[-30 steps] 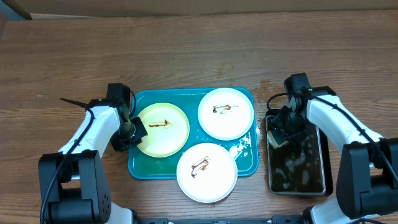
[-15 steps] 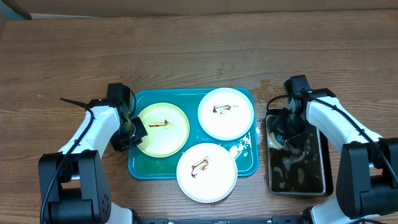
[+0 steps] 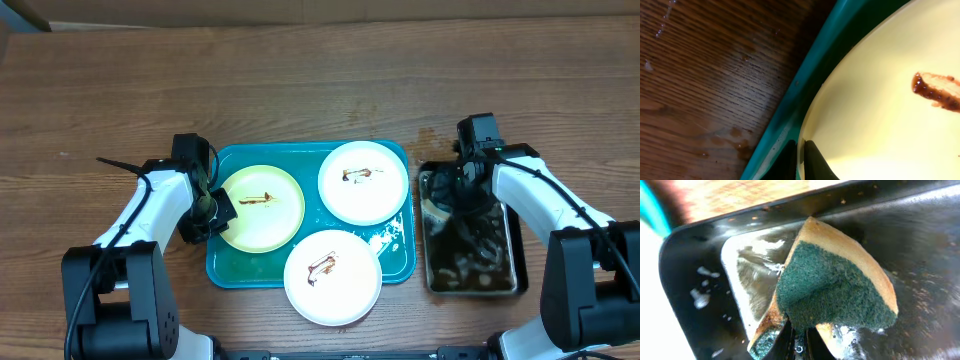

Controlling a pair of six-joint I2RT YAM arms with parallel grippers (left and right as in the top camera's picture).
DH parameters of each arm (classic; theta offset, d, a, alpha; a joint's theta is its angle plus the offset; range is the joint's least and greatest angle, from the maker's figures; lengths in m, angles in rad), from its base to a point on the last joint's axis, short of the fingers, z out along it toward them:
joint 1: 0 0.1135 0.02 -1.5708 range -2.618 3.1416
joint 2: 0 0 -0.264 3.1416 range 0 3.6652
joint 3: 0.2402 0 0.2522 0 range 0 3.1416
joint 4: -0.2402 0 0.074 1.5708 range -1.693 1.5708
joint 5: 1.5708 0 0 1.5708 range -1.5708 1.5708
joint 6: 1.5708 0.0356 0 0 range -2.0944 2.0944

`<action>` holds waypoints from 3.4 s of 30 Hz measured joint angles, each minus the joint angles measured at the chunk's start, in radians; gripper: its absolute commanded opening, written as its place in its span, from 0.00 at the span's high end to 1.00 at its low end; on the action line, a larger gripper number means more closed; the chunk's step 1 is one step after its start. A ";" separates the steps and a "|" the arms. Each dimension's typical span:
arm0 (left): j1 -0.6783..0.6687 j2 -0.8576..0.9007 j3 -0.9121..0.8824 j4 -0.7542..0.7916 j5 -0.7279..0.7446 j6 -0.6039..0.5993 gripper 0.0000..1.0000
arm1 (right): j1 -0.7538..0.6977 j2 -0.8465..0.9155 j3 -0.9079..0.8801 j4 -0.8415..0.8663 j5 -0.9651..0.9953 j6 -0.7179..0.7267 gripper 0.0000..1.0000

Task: Clean dirty plates on tray and stack at the side
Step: 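Carry the sponge over to the yellow plate with the right gripper, then scrub the yellow plate with the sponge while the left gripper holds it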

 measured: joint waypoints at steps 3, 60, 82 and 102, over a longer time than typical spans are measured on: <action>0.000 0.000 0.000 -0.001 0.000 0.000 0.91 | 0.000 0.000 0.000 0.026 -0.029 -0.033 0.96; 0.000 0.000 0.001 0.053 0.166 0.283 0.96 | 0.468 -0.076 0.283 0.035 -0.500 -0.094 0.96; 0.000 0.000 0.001 0.053 0.171 0.283 0.96 | 0.664 0.283 0.283 0.571 -0.484 0.167 0.96; 0.000 0.000 0.001 0.052 0.178 0.282 0.96 | 0.664 0.363 0.283 0.669 -0.306 0.247 0.96</action>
